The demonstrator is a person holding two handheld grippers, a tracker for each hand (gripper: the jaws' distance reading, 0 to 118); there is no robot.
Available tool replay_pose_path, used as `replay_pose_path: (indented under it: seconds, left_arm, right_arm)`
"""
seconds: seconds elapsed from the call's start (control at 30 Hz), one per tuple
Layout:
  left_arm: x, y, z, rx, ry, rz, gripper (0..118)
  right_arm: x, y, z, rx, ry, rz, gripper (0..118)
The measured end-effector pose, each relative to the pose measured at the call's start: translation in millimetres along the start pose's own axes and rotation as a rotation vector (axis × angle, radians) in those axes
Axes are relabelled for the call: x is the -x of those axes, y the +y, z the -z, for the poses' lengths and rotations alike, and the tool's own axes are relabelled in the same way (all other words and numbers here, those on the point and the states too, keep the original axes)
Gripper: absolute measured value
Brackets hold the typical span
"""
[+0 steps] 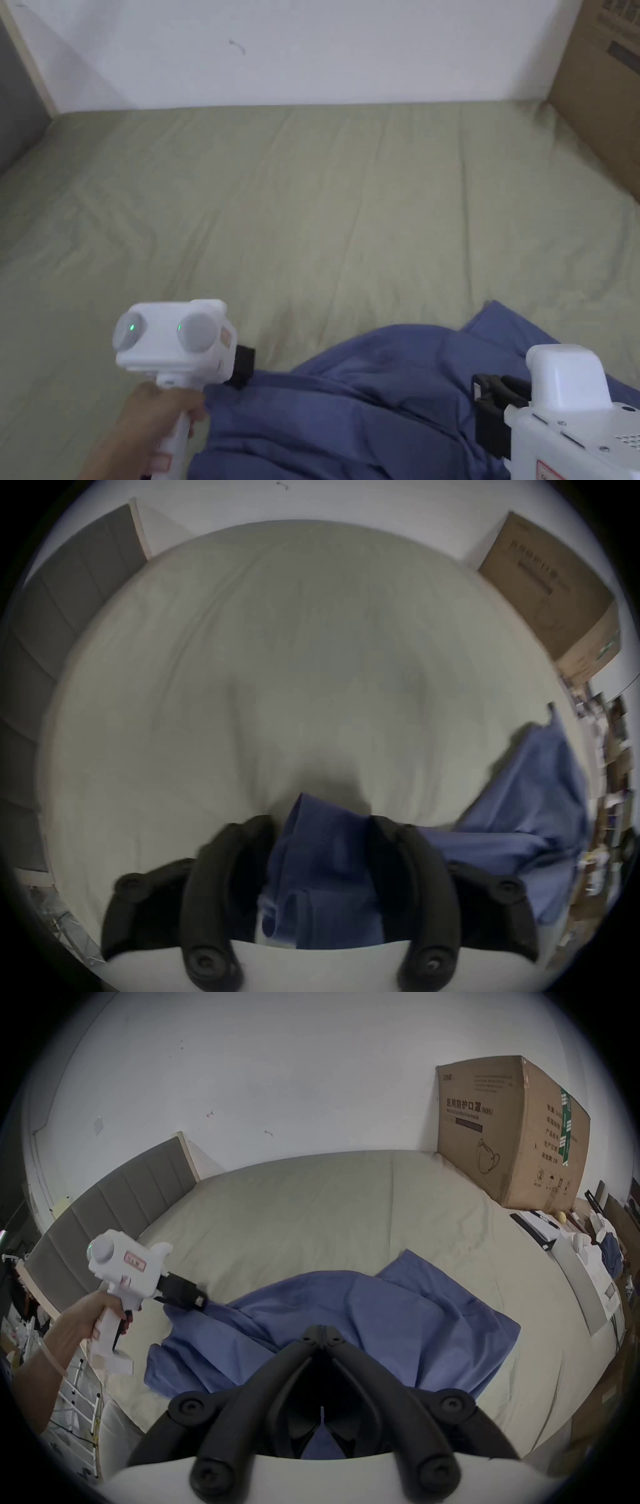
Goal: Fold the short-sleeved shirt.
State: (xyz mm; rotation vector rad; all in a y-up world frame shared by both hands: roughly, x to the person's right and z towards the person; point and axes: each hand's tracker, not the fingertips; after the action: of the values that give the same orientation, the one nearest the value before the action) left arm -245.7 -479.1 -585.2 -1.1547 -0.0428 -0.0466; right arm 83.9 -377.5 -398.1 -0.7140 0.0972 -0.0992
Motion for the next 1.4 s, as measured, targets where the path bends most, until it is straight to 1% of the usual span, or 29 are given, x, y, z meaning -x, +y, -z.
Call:
replay_pose_path:
  seconds: [0.03,0.07,0.1,0.13,0.23,0.37,0.43,0.47,0.5,0.53,0.6,0.63,0.7,0.8,0.83,0.9,0.97,1.0,1.03,1.07,1.13,1.17,1.2,1.23,1.27,1.3,1.33,1.37,1.4]
  left_arm:
    - [-1,-1,-6,-0.020,-0.018,0.004,46]
    - [-3,0,-9,0.010,-0.023,-0.002,37]
    - [-4,3,-11,0.008,0.003,-0.003,10]
    - [-5,1,-12,0.012,0.003,-0.012,1]
    - [-5,1,-13,0.023,-0.013,-0.021,1]
    - [1,0,-40,-0.014,-0.061,-0.039,1]
    - [4,-6,-60,-0.051,-0.080,-0.039,1]
    - [5,-9,-68,-0.067,-0.086,-0.035,1]
    - [7,-12,-75,-0.076,-0.093,-0.030,1]
    - [8,-14,-79,-0.083,-0.096,-0.027,1]
    - [11,-17,-88,-0.091,-0.096,-0.027,1]
    - [12,-19,-92,-0.099,-0.099,-0.024,1]
    - [12,-22,-96,-0.104,-0.104,-0.022,1]
    - [9,-25,-98,-0.108,-0.103,-0.004,1]
    - [8,-25,-98,-0.107,-0.102,0.003,1]
    - [10,-26,-96,-0.102,-0.106,0.005,1]
    - [11,-25,-92,-0.091,-0.105,-0.004,1]
    - [13,-25,-90,-0.087,-0.107,-0.008,1]
    - [14,-25,-90,-0.079,-0.108,-0.015,1]
    - [14,-25,-89,-0.079,-0.110,-0.020,1]
    - [14,-25,-88,-0.074,-0.111,-0.020,1]
    - [14,-26,-88,-0.073,-0.109,-0.017,1]
    - [12,-26,-89,-0.073,-0.106,-0.014,1]
    - [12,-26,-89,-0.072,-0.103,-0.015,1]
    - [12,-27,-90,-0.073,-0.102,-0.017,1]
    - [12,-27,-91,-0.076,-0.102,-0.022,1]
    - [12,-27,-91,-0.073,-0.102,-0.028,1]
    - [13,-27,-94,-0.073,-0.104,-0.032,1]
    - [13,-27,-96,-0.077,-0.106,-0.032,1]
  right_arm:
    - [-2,-1,2,0.005,-0.004,0.002,0]
    - [-5,-1,4,0.011,-0.010,0.007,0]
    - [-8,-1,6,0.019,-0.014,0.012,0]
    - [-11,-2,8,0.026,-0.017,0.017,0]
    - [-18,-3,7,0.035,-0.021,0.034,0]
    - [-30,3,7,0.042,-0.005,0.033,0]
    - [-35,14,12,0.042,0.019,0.014,0]
    - [-36,23,17,0.042,0.063,-0.020,0]
    - [-36,32,24,0.055,0.100,-0.051,12]
    - [-36,42,33,0.079,0.136,-0.081,37]
    - [-32,61,56,0.131,0.156,-0.155,100]
    - [-28,70,73,0.135,0.159,-0.190,109]
    - [-22,88,104,0.148,0.172,-0.279,108]
    - [-7,107,161,0.280,0.144,-0.401,107]
    - [-3,109,177,0.309,0.163,-0.440,107]
    - [5,108,212,0.377,0.193,-0.492,106]
    - [10,101,243,0.499,0.190,-0.515,105]
    - [13,93,258,0.571,0.190,-0.539,100]
    - [15,85,267,0.616,0.184,-0.559,91]
    - [19,77,267,0.571,0.146,-0.576,84]
    - [23,87,260,0.574,0.165,-0.609,82]
    - [23,92,253,0.575,0.180,-0.614,71]
    - [24,93,250,0.568,0.172,-0.629,48]
    - [26,92,248,0.545,0.141,-0.657,17]
    - [28,89,248,0.536,0.102,-0.684,0]
    - [30,84,248,0.560,0.143,-0.668,0]
    - [32,81,248,0.552,0.129,-0.716,0]
    - [34,82,247,0.547,0.125,-0.698,0]
    - [33,87,245,0.548,0.119,-0.655,0]
